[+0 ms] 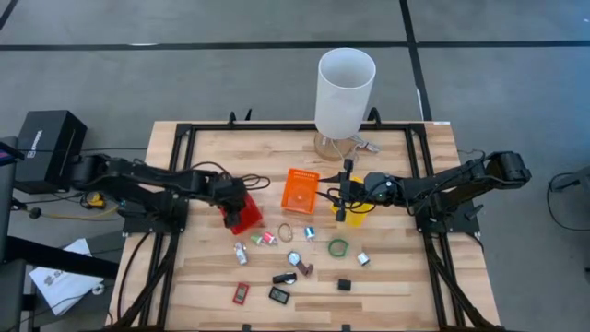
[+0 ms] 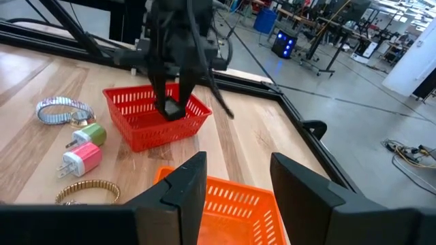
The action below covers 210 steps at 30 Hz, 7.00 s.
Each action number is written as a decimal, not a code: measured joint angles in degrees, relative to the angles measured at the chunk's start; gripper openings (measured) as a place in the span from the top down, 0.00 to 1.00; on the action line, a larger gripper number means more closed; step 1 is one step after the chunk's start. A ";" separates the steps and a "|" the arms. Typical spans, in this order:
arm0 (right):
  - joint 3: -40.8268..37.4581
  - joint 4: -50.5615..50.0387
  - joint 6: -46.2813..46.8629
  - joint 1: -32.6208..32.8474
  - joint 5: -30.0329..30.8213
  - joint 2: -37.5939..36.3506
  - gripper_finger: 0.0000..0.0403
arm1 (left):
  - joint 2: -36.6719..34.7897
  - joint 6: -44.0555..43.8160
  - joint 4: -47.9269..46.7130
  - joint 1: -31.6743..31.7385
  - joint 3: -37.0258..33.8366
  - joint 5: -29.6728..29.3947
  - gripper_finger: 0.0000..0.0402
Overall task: Pick & Place Office items
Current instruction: Put the left black digital clock into the red bin, then put the pink charger adapter into the orange bin, then put the green wrist watch into the yellow bin
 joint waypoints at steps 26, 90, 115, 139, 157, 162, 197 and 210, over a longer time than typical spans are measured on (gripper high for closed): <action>0.00 0.20 0.02 -1.55 -0.02 0.00 0.62 | -4.09 1.38 -0.34 0.30 0.02 -0.08 0.46; 0.02 -0.21 2.43 -2.58 -0.22 0.02 0.62 | 15.90 24.57 31.57 -16.64 6.39 6.36 0.52; 0.02 -1.36 2.43 -2.58 -0.22 0.02 0.62 | 22.92 25.49 29.87 -16.47 6.54 7.70 0.54; 0.02 -1.33 2.43 -2.58 -0.22 0.02 0.62 | 20.65 23.78 31.77 -15.75 9.34 6.32 0.66; 0.02 -5.84 1.89 -2.16 -0.20 0.00 0.62 | 15.89 29.98 40.53 -0.16 11.73 4.10 0.65; 0.00 -6.73 -1.46 -2.01 -0.22 0.00 0.62 | 20.13 29.90 52.08 2.98 11.76 12.40 0.65; 0.02 -7.58 -1.51 -2.89 -0.17 0.00 0.62 | 30.12 29.57 58.56 4.49 11.78 8.50 0.46; 4.93 -13.02 -1.48 -1.81 -0.12 -0.02 0.62 | 15.05 21.89 49.58 3.56 10.89 8.58 0.51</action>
